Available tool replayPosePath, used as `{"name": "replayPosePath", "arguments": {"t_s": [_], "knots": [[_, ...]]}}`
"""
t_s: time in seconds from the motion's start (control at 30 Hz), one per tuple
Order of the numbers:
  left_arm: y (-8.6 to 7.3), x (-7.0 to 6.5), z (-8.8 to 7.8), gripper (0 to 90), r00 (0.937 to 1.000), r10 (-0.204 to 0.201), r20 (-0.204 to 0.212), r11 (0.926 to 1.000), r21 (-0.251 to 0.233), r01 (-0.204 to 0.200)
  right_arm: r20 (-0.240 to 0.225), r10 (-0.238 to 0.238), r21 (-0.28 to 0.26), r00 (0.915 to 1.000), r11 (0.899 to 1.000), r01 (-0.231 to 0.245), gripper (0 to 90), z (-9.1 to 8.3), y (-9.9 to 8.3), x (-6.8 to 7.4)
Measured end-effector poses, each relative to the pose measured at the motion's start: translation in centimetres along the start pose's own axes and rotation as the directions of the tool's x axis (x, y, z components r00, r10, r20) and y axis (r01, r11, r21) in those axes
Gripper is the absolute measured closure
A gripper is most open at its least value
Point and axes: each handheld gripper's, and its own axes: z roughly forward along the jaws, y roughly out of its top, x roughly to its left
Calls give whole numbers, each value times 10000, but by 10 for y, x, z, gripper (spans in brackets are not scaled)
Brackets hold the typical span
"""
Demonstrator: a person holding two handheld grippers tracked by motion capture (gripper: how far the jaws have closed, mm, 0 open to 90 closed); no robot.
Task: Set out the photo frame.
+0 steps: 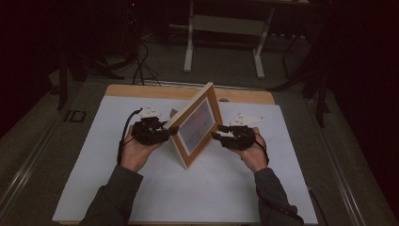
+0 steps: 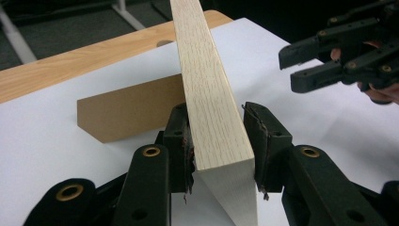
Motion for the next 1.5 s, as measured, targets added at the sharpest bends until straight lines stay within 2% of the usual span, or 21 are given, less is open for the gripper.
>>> {"name": "replayPosePath", "arguments": {"t_s": [0.1, 0.33, 0.57, 0.8, 1.03, 1.3, 1.5], "knots": [[-1, 3, -1, 654, 9999, 77, 150, 10000, 7, -77, 33, -21, 3, 10000, 10000, 21, 577, -1, 1, 0], [-2, 18, -6, 656, 9965, 244, 796, 9997, 0, -245, 200, -63, 4, 9998, 10000, 63, 576, -4, 5, -7], [-3, 33, -10, 676, 9929, 135, 1183, 9999, -15, -134, 429, 55, -66, 9991, 10000, -52, 576, -8, 10, -15], [-1, 42, -9, 677, 9894, 285, 1424, 9996, 27, -292, 559, 112, -79, 9984, 9999, -107, 575, -6, 16, -21], [-1, 47, -9, 675, 9860, 485, 1598, 9988, 0, -492, 714, 26, 126, 9974, 9999, -35, 576, 2, 21, -25], [0, 53, -9, 674, 9825, 626, 1756, 9979, 22, -640, 831, 163, 144, 9964, 9997, -175, 572, 10, 25, -30], [1, 57, -9, 678, 9798, 582, 1913, 9982, 50, -603, 905, 403, 0, 9951, 9992, -404, 554, 11, 24, -36]]}}
